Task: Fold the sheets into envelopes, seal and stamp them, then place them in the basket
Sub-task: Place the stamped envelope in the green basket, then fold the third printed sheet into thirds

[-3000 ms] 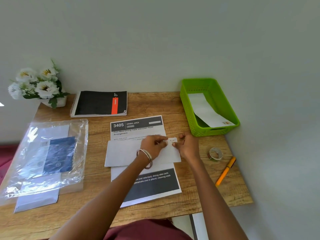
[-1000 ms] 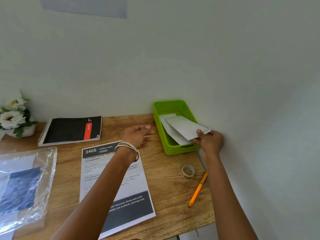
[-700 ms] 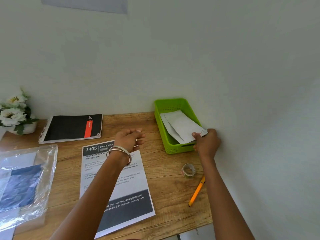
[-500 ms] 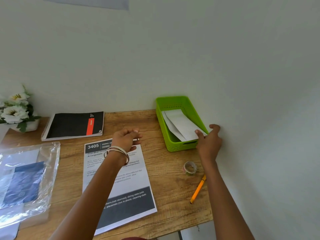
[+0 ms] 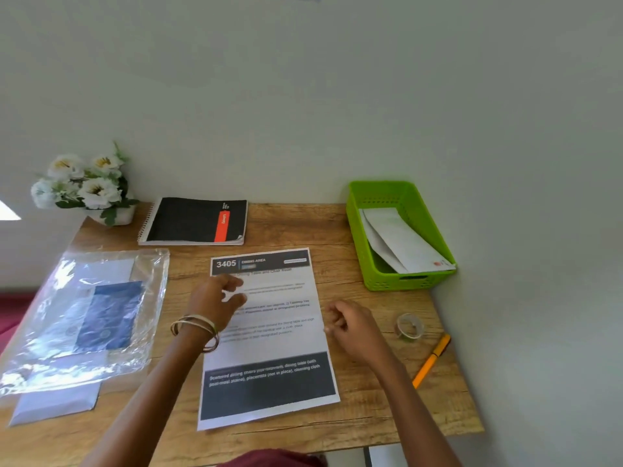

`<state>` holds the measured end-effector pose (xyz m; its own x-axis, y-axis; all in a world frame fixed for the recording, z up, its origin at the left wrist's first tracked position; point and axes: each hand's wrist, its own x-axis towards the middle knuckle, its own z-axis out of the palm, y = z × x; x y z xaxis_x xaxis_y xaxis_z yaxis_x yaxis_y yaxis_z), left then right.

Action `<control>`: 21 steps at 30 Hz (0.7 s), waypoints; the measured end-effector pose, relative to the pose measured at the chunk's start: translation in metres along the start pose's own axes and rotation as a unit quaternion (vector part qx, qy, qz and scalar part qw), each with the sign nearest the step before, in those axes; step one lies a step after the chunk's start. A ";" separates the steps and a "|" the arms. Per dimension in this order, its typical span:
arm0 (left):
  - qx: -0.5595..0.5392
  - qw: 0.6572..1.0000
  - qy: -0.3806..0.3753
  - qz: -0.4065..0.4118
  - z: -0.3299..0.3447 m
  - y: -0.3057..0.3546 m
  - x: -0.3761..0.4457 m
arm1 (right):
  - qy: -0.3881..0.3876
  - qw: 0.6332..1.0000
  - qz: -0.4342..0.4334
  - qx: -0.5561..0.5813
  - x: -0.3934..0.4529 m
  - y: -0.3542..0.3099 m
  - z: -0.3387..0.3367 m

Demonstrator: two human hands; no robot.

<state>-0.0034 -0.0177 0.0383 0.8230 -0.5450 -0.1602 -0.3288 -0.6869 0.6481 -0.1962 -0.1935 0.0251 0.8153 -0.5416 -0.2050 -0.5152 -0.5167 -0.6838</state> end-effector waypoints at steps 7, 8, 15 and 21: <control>0.179 0.976 -0.116 0.036 0.018 -0.043 -0.037 | 0.076 0.982 0.158 -0.074 -0.021 -0.004 0.017; 0.196 0.972 -0.120 0.043 0.022 -0.044 -0.040 | 0.064 0.979 0.174 -0.082 -0.024 -0.007 0.020; 0.222 0.966 -0.093 0.092 0.034 -0.041 -0.026 | 0.007 0.967 0.244 0.072 -0.027 -0.018 0.017; 0.190 0.958 -0.137 0.166 0.030 -0.065 -0.022 | 0.032 0.869 0.295 0.395 -0.029 -0.012 -0.003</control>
<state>-0.0142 0.0238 -0.0227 0.5080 -0.8340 -0.2153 -0.7393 -0.5504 0.3878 -0.2143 -0.1737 0.0413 0.4409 -0.6066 -0.6616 -0.4760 0.4669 -0.7453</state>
